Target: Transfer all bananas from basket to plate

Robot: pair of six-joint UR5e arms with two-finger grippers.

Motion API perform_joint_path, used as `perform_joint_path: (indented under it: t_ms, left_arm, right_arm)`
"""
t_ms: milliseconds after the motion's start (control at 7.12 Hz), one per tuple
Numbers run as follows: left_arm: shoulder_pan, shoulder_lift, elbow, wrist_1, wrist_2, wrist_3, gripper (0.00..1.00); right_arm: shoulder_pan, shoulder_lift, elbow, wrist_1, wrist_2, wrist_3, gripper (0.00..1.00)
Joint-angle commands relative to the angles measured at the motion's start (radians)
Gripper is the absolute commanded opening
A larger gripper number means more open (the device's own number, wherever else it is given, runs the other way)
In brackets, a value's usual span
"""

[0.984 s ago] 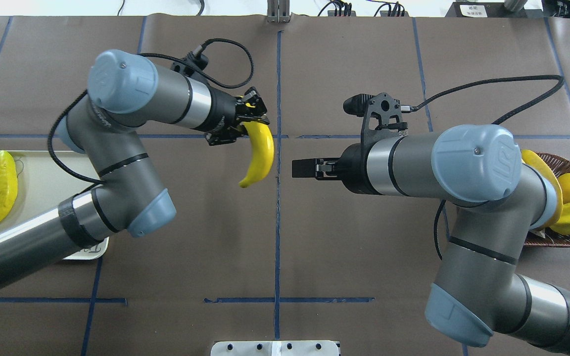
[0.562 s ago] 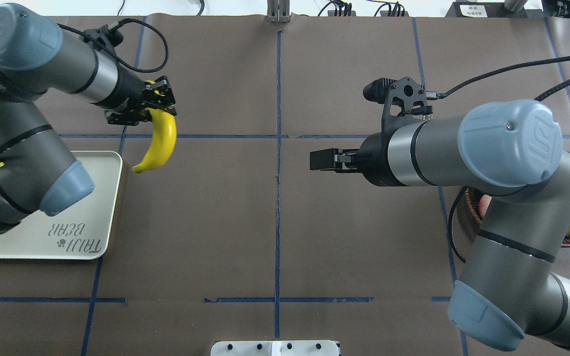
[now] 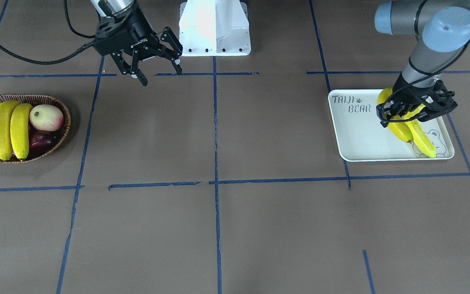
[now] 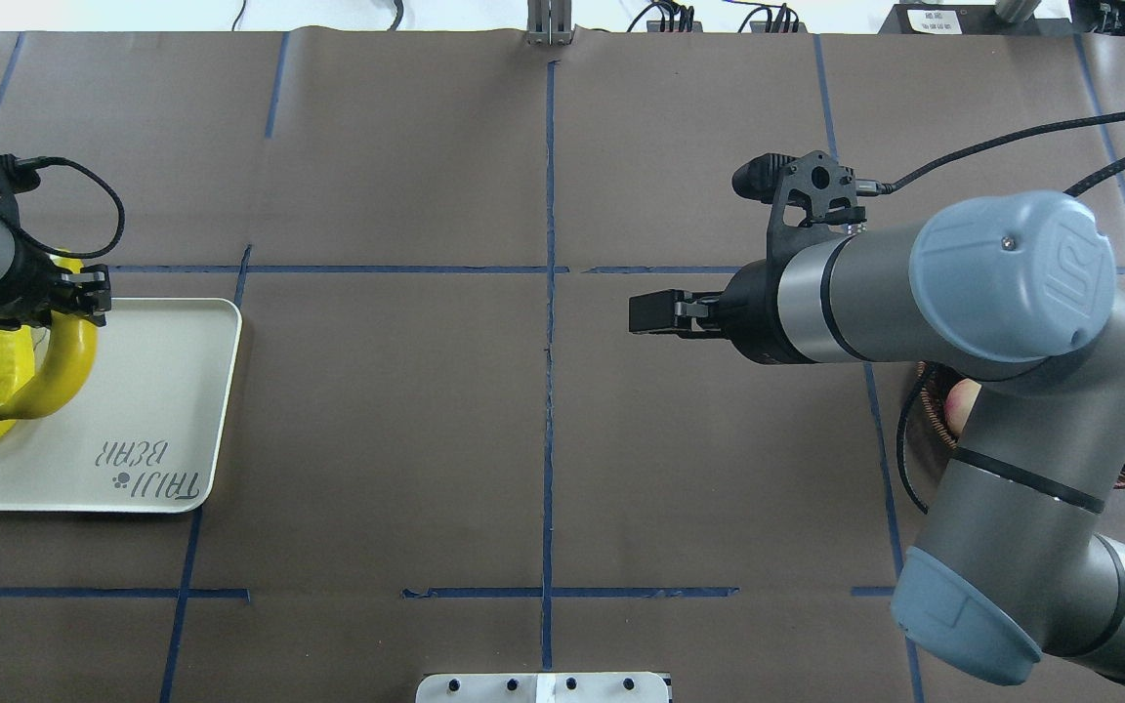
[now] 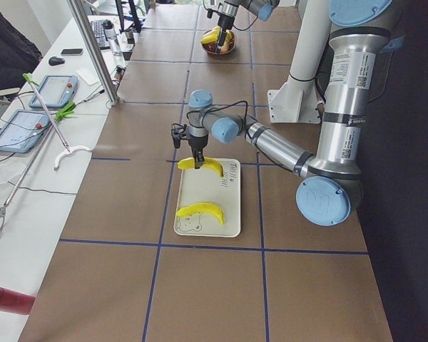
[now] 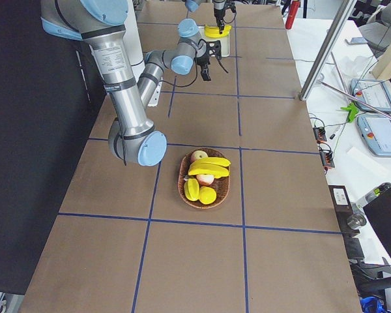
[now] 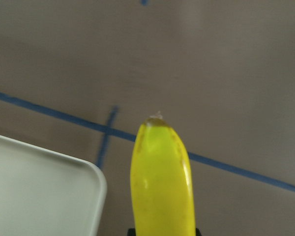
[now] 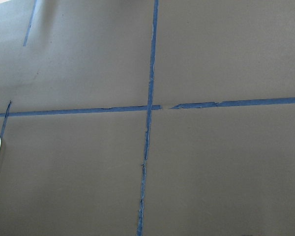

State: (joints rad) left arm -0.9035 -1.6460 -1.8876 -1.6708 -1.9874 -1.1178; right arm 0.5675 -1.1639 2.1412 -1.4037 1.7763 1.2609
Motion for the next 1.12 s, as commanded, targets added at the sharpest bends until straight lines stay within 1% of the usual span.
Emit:
perform_joint_path:
  t_ms: [0, 141, 281, 422, 562, 703, 843, 984]
  left_arm:
    - [0.006, 0.0, 0.121, -0.056, 0.018, 0.007, 0.0]
    - [0.006, -0.005, 0.169, -0.091, 0.05, 0.007, 0.0]
    - [0.006, -0.009, 0.185, -0.122, 0.05, 0.007, 0.11]
    - [0.008, -0.006, 0.182, -0.129, 0.053, 0.021, 0.99]
    - [0.005, 0.005, 0.168, -0.165, 0.053, 0.05, 1.0]
    - [0.003, 0.005, 0.145, -0.167, 0.044, 0.056, 1.0]
    - [0.003, 0.003, 0.09, -0.153, 0.041, 0.056, 1.0]
    - [0.002, -0.001, 0.025, -0.138, -0.005, 0.055, 1.0]
  right_arm:
    - [-0.001, 0.001, -0.01, 0.002, -0.004, 0.0, 1.0]
    - [-0.001, 0.001, -0.012, 0.003, -0.005, 0.0, 1.0]
    - [0.0, 0.001, -0.012, 0.003, -0.005, 0.0, 1.0]
    - [0.002, 0.001, -0.012, 0.003, -0.005, 0.0, 1.0]
    - [0.003, 0.0, -0.012, 0.003, -0.003, -0.002, 1.0]
    - [0.014, -0.011, -0.012, 0.0, 0.008, -0.005, 1.0]
    - [0.034, -0.055, -0.004, -0.001, 0.026, -0.067, 1.0]
    - [0.061, -0.098, -0.001, -0.001, 0.058, -0.113, 1.0]
